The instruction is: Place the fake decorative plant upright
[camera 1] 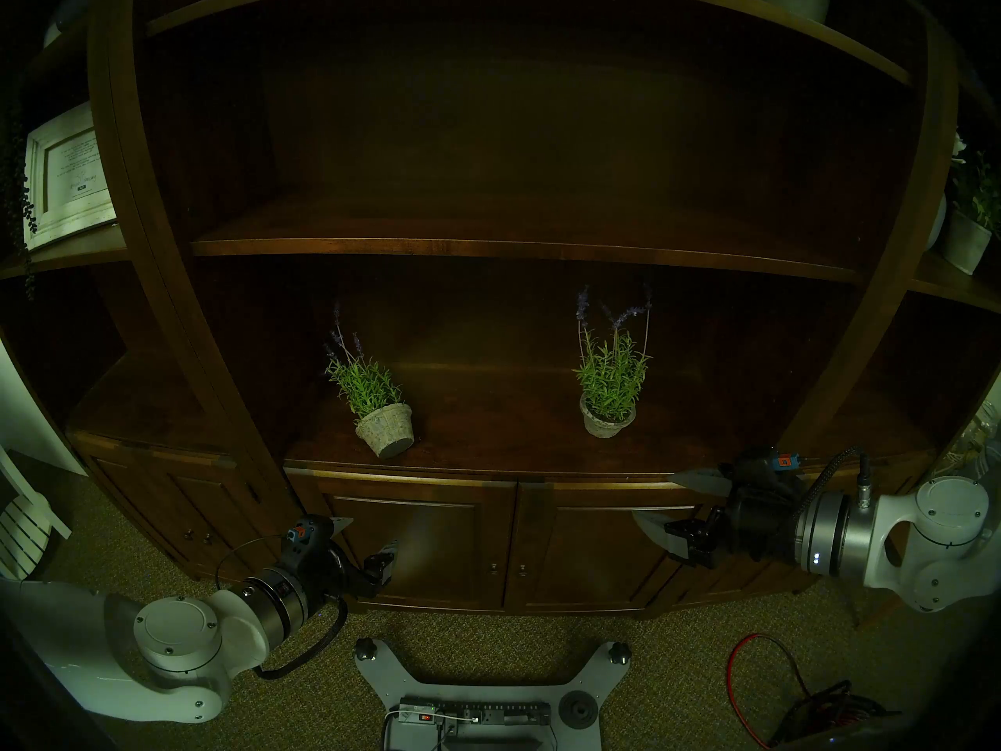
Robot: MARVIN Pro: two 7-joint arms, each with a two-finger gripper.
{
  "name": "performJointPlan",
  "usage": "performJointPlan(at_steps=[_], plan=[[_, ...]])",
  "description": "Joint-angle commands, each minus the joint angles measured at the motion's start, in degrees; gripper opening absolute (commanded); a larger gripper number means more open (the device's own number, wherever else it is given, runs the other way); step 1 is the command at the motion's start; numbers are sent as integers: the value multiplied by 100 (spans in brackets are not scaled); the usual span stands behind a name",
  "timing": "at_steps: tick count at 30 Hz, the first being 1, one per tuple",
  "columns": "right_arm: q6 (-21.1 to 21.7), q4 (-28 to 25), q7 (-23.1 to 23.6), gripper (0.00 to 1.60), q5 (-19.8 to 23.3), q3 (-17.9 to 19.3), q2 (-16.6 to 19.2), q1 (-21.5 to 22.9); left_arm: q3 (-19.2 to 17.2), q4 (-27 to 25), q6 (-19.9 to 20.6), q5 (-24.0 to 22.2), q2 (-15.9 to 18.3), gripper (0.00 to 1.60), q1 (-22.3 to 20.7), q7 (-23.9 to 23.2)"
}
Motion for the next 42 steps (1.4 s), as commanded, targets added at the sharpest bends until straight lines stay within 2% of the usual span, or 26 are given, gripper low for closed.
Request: performJointPlan(at_steps=[1,5,8,9,13,17,25,33,42], plan=[[-101,-4,11,160,-33,31,13,64,-72,-83,-73,3,1,160,-62,14],[-100,-4,6,160,-39,27,17,66,-92,-149,39,81,1,160,-90,146],[-91,-4,1,160,-41,29,22,66,-149,-268,650,337,-74,160,-222,603],[-88,-4,-1,160,-42,29,23,66,-144,-266,692,379,-108,160,-254,642],[-84,-4,-6,160,-47,29,27,66,-292,-395,1064,290,-116,160,-413,691],[-79,-4,-10,160,-50,29,31,66,-485,-507,1204,105,-43,160,-529,685],[-74,-4,-13,160,-54,28,35,68,-970,-597,1475,-610,-33,160,-782,377],[-76,-4,-10,160,-56,25,36,70,-1449,-456,1830,-1410,-13,160,-824,-254],[-76,-4,-10,160,-57,23,37,72,-1976,-222,2287,-1764,0,160,-721,-581]])
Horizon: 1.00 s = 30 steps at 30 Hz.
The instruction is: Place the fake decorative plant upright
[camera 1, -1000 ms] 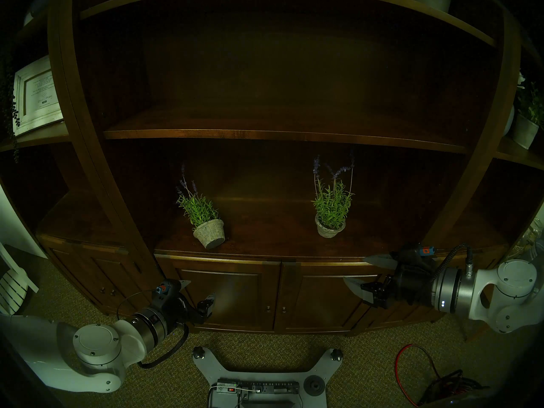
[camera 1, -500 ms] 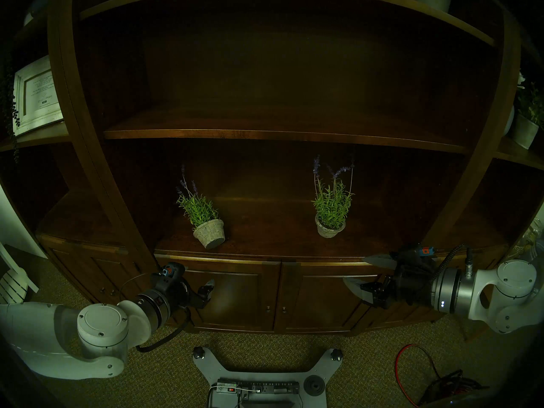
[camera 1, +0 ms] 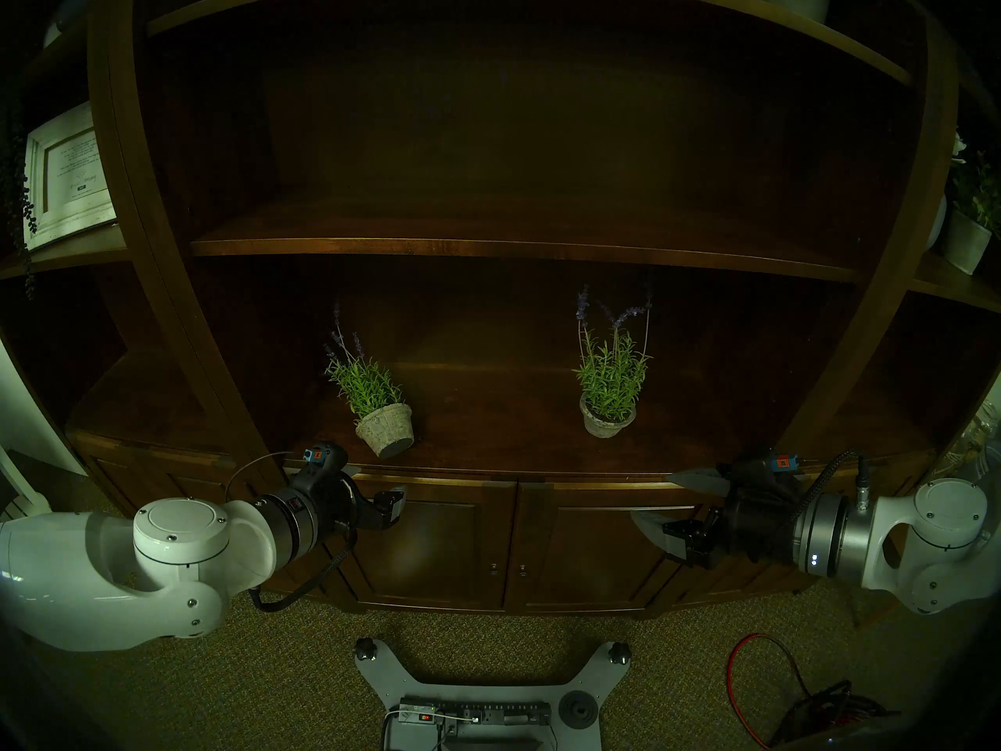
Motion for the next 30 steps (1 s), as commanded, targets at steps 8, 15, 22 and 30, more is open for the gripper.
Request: performJointPlan(at_steps=[8,15,22,30], plan=[[-70,-9,16,160,2,39,-17,72,-868,333,416,-362,5,160,107,-477],[-73,-9,18,160,1,37,-18,73,-1171,499,433,-325,5,160,337,-783],[-75,-9,20,160,1,36,-19,75,-1456,659,291,-392,5,160,549,-1080],[-80,-9,23,160,2,33,-21,77,-1736,573,234,-770,5,160,828,-1153]])
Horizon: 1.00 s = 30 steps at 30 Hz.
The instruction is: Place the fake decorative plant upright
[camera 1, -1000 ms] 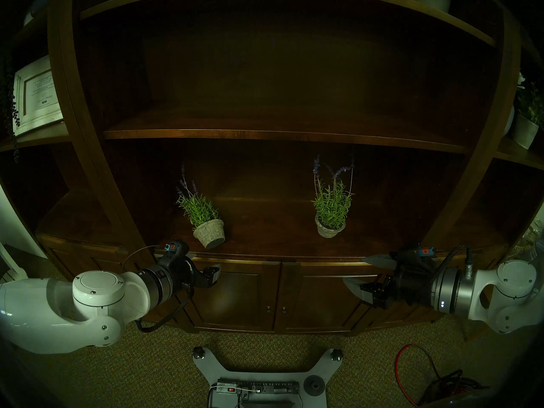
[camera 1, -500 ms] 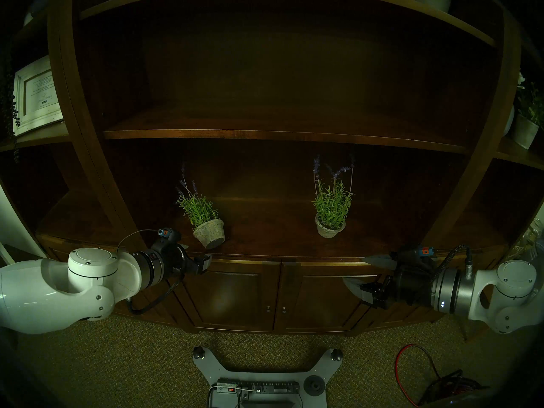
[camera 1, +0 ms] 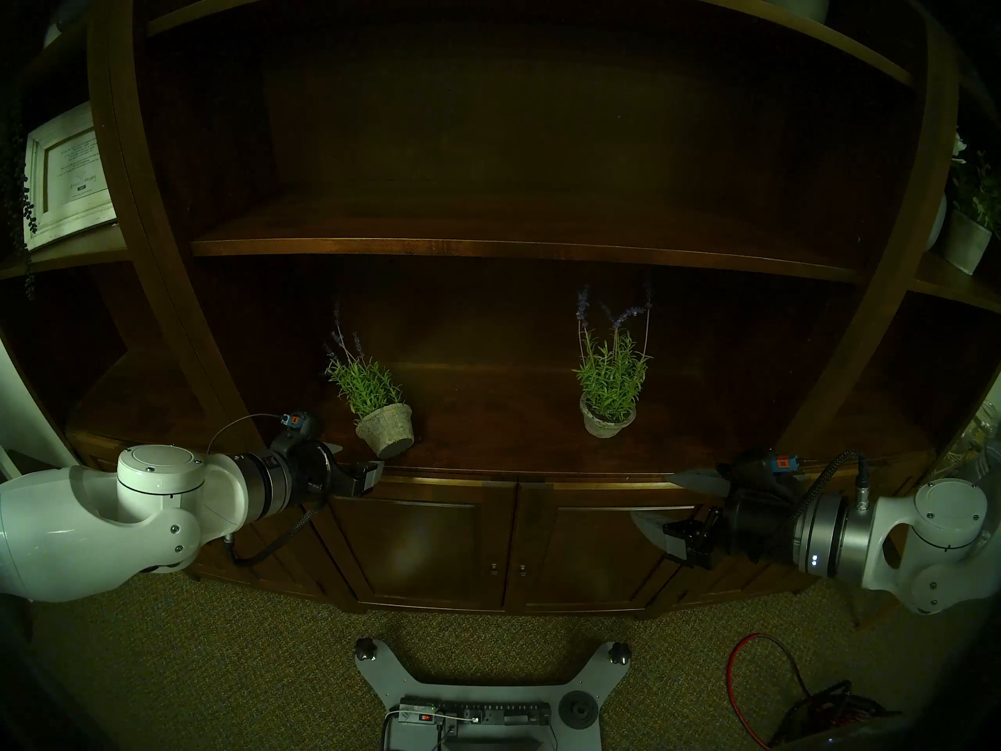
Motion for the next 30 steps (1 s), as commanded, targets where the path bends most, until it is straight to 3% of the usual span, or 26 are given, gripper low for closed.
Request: performJointPlan(at_steps=[1,10,19,30], plan=[[-80,-11,18,160,6,39,-19,76,-367,-215,-150,-277,-12,160,179,-43],[-84,-11,22,160,7,36,-21,78,-516,-311,-71,-501,-12,160,222,197],[-81,-11,21,160,7,37,-20,77,-707,-183,207,-242,-12,160,146,177],[-80,-11,22,160,7,36,-20,78,-773,-23,404,278,-12,160,16,-292]])
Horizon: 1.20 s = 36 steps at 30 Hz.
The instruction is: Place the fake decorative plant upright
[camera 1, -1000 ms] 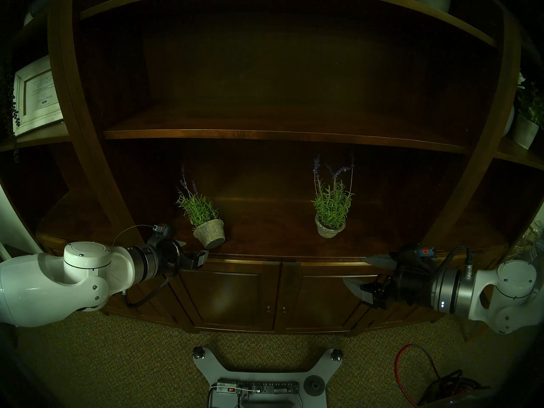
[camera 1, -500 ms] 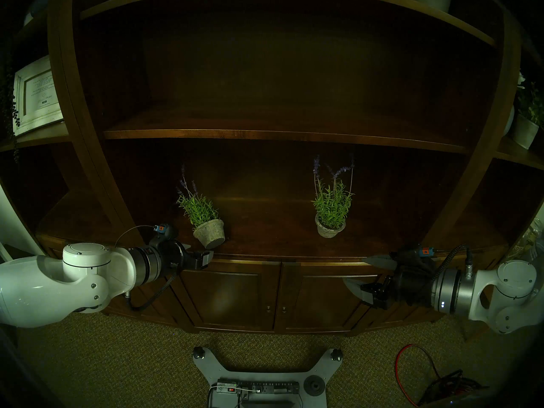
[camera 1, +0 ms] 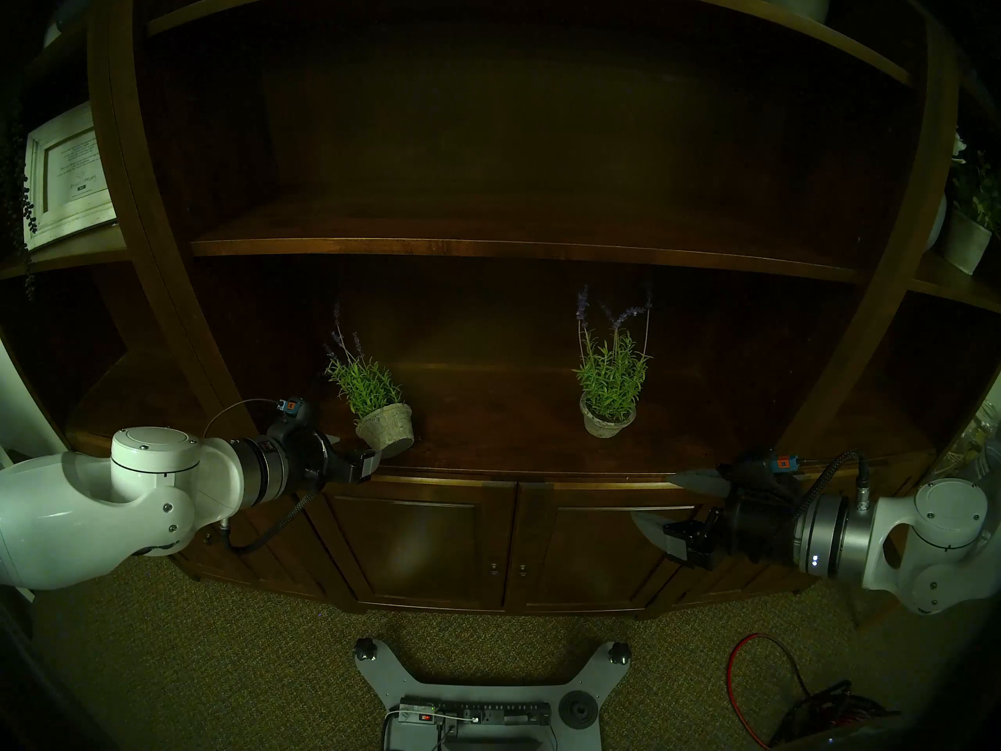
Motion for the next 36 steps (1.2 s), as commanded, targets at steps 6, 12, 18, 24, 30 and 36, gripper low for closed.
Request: performJointPlan(at_steps=[6,12,18,24,30,36], plan=[[-78,-12,13,160,8,43,-11,76,-79,71,23,570,-14,160,-372,-537],[-79,-12,13,160,8,42,-11,77,130,69,-4,859,-51,160,-529,-568],[-75,-12,12,160,8,43,-10,76,312,141,96,1051,-226,160,-793,-653],[-71,-12,11,160,7,45,-9,75,494,196,218,1238,-444,160,-1095,-709],[-69,-12,10,160,7,45,-8,75,617,252,364,1395,-683,160,-1370,-759],[-70,-12,10,160,7,45,-8,75,803,332,591,1576,-973,160,-1718,-819]])
